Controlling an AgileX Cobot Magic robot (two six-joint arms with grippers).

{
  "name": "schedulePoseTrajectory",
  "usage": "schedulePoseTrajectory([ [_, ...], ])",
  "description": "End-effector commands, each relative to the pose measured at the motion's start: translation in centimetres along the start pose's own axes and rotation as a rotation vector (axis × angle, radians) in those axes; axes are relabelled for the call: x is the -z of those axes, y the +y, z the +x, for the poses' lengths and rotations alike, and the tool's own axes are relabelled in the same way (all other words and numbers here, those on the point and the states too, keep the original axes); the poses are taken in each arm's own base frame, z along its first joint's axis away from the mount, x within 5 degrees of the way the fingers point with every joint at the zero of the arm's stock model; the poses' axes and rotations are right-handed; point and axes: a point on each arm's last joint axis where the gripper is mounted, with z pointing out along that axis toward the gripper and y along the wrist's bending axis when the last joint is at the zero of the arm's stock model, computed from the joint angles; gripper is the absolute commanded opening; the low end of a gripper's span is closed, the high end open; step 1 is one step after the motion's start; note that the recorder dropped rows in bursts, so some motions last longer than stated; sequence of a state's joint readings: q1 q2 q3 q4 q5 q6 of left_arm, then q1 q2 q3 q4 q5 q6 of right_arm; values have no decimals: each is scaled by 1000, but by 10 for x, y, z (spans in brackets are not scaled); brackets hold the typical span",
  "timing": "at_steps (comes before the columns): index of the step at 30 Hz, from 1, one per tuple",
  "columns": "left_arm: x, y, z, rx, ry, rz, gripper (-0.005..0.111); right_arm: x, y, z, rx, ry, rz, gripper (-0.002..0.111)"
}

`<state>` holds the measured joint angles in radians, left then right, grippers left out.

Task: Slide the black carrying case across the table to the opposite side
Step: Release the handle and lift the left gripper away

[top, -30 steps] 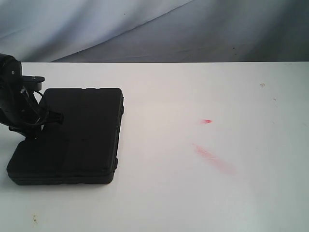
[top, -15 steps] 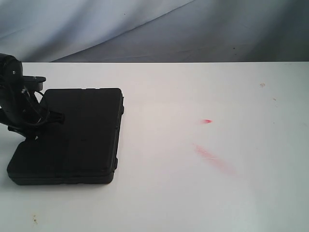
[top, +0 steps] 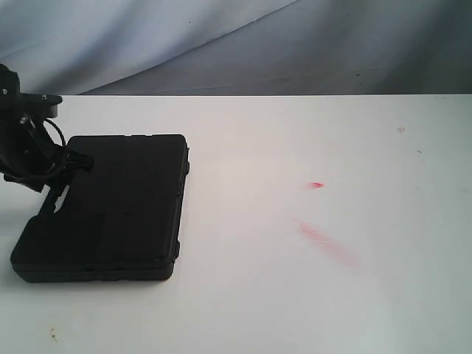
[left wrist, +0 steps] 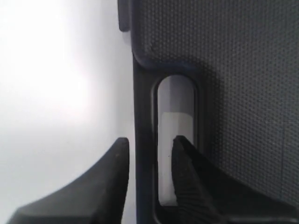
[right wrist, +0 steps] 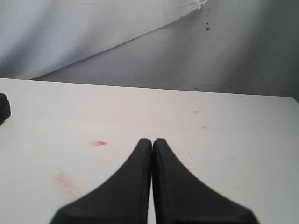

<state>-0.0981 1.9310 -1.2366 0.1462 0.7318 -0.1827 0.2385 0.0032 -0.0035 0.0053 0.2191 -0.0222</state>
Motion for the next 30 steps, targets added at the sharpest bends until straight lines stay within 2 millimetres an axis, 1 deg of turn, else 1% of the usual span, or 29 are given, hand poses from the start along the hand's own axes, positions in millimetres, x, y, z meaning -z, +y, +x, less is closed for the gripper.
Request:
schedulePoseTrajectory([
  [1,35,1,-2,-20,-73,9,32,0,0,1,-8,3,6,0],
  [2,42,1,-2,-18,-86,9,32,0,0,1,-8,3,6,0],
  [3,54,3,-2,-25,-118,7,30,0,0,1,-8,3,6,0],
  [4,60,3,-2,-34,-135,8,28,0,0,1,-8,3,6,0],
  [5,68,4,-2,-49,-157,8,17,0,0,1,-8,3,6,0],
  [6,72,5,-1,-60,-171,8,1,0,0,1,-8,3,6,0],
  [7,76,5,-1,-66,-187,9,0,0,0,1,-8,3,6,0],
  [9,82,5,2,-70,-250,19,0,0,0,1,-8,3,6,0],
  [14,102,2,20,-175,-512,65,0,0,0,1,-8,3,6,0],
  [18,120,4,39,-156,-701,81,0,0,0,1,-8,3,6,0],
  [21,133,6,56,-99,-796,104,0,0,0,1,-8,3,6,0],
  [25,156,10,78,-55,-896,122,0,0,0,1,-8,3,6,0],
  [30,192,16,114,-54,-970,129,0,0,0,1,-8,3,6,0],
])
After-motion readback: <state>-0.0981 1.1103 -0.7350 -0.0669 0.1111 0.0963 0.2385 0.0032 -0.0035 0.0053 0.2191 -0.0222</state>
